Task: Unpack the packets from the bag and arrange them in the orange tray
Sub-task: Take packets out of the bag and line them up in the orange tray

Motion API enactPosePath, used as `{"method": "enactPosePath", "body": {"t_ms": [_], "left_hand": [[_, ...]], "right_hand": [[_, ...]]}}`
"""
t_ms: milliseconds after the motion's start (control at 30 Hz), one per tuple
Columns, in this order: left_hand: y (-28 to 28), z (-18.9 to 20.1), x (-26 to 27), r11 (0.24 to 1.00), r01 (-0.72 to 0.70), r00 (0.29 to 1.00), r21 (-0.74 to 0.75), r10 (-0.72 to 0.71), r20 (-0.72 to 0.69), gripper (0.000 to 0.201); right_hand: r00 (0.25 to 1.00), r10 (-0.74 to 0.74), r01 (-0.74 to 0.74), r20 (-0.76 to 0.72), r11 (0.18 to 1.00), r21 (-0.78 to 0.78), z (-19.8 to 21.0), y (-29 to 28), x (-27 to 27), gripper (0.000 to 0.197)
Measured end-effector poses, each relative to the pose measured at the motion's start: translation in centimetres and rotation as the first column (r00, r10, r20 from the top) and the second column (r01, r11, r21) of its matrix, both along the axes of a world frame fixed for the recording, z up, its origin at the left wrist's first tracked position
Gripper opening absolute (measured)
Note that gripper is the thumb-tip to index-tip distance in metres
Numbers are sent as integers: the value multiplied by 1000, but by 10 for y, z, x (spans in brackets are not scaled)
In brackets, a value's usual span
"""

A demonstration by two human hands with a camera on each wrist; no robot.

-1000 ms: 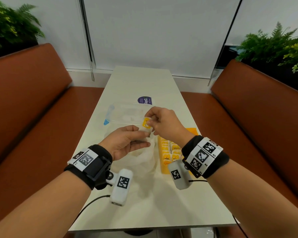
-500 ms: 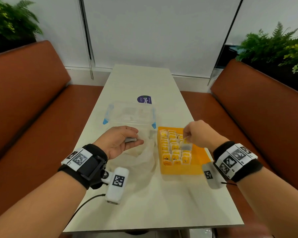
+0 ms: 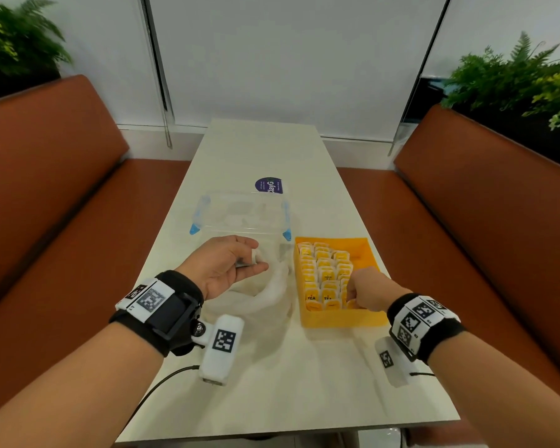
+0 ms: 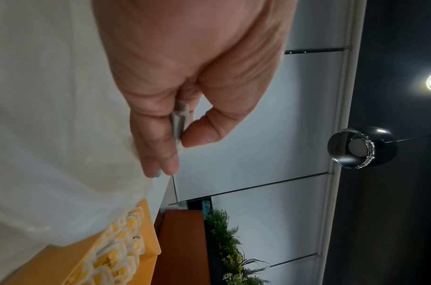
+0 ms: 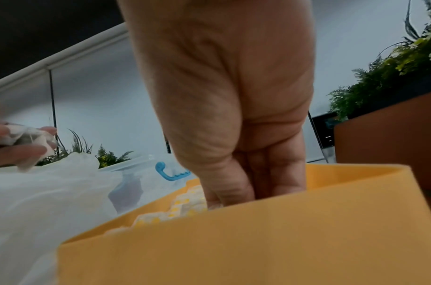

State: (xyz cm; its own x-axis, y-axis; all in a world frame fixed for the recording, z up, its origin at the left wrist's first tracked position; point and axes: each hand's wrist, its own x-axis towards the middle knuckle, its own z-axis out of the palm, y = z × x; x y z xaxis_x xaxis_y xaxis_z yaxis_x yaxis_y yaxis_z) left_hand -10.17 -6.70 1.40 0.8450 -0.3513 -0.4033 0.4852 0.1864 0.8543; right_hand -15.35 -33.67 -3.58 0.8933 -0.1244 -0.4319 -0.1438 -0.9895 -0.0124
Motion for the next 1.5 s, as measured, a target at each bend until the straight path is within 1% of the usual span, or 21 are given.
{"method": "enactPosePath", "body": {"t_ms": [167, 233, 267, 367, 433, 500, 533, 600, 667, 700, 767, 833, 867, 933, 1000, 1100, 1200, 1300, 1400, 1467, 1500], "left_hand": [[3, -3, 2, 999, -44, 998, -23, 43, -36, 22], [4, -4, 3, 999, -40, 998, -28, 38, -50, 22], [4, -4, 3, 999, -34, 998, -30, 32, -52, 22], [5, -5, 3, 999, 2, 998, -32, -3, -55, 25], [4, -6, 3, 999, 17, 998, -43, -19, -52, 29], [4, -6, 2, 998, 13, 999, -60, -15, -45, 39], [4, -7, 2, 998, 12, 999, -59, -14, -38, 46], [5, -7, 2, 999, 19, 1000, -46, -19, -11, 62], [5, -7, 2, 999, 29, 1000, -33, -28, 6, 68], [5, -7, 1, 999, 34, 999, -25, -34, 8, 67], [6, -6, 1, 998, 57, 998, -4, -57, 21, 60], [7, -6, 1, 996, 85, 996, 3, -85, 36, 55], [8, -6, 0, 996, 93, 995, 0, -93, 42, 51], [9, -5, 0, 995, 96, 994, -11, -96, 56, 43], [10, -4, -1, 995, 96, 993, -11, -95, 67, 32], [10, -4, -2, 995, 99, 991, 24, -101, 83, 22], [8, -3, -2, 992, 116, 989, 49, -120, 90, 22], [4, 0, -2, 990, 131, 987, 54, -135, 87, 28], [0, -1, -3, 991, 114, 989, 72, -120, 82, 29], [1, -3, -2, 988, 102, 989, 112, -113, 94, 29], [3, -5, -2, 987, 99, 989, 129, -112, 98, 29]], "right_hand": [[1000, -23, 23, 3, 999, 44, -3, 0, 0, 17], [999, -47, 47, 6, 997, 58, 1, 1, -1, 10], [998, -62, 61, 11, 996, 67, 5, 1, -1, 9], [996, -79, 77, 39, 996, 53, 20, 5, 2, 25], [994, -60, 56, 91, 997, 44, 30, 13, 6, 24], [981, -49, 36, 189, 997, 69, 39, 26, 11, 19], [966, -45, 20, 253, 995, 99, 44, 34, 14, 17], [927, -48, -36, 371, 976, 215, 54, 55, 19, 20], [888, -77, -103, 454, 927, 361, 61, 77, 24, 21], [878, -93, -130, 470, 898, 421, 65, 87, 27, 23], [885, -100, -171, 454, 839, 517, 71, 103, 34, 32], [904, -46, -226, 426, 794, 564, 76, 113, 38, 36], [906, -4, -259, 424, 788, 559, 77, 116, 40, 34], [894, 50, -311, 444, 785, 536, 81, 120, 42, 22], [883, 41, -326, 467, 769, 550, 83, 120, 43, 12], [885, 36, -327, 465, 759, 564, 85, 117, 44, 7], [880, 49, -330, 473, 779, 533, 87, 111, 45, 7], [876, 63, -338, 478, 788, 515, 91, 100, 45, 14], [864, 119, -354, 488, 834, 423, 98, 87, 44, 14], [852, 122, -333, 510, 877, 346, 106, 72, 45, 12], [847, 129, -311, 516, 907, 283, 109, 62, 46, 13]]}}
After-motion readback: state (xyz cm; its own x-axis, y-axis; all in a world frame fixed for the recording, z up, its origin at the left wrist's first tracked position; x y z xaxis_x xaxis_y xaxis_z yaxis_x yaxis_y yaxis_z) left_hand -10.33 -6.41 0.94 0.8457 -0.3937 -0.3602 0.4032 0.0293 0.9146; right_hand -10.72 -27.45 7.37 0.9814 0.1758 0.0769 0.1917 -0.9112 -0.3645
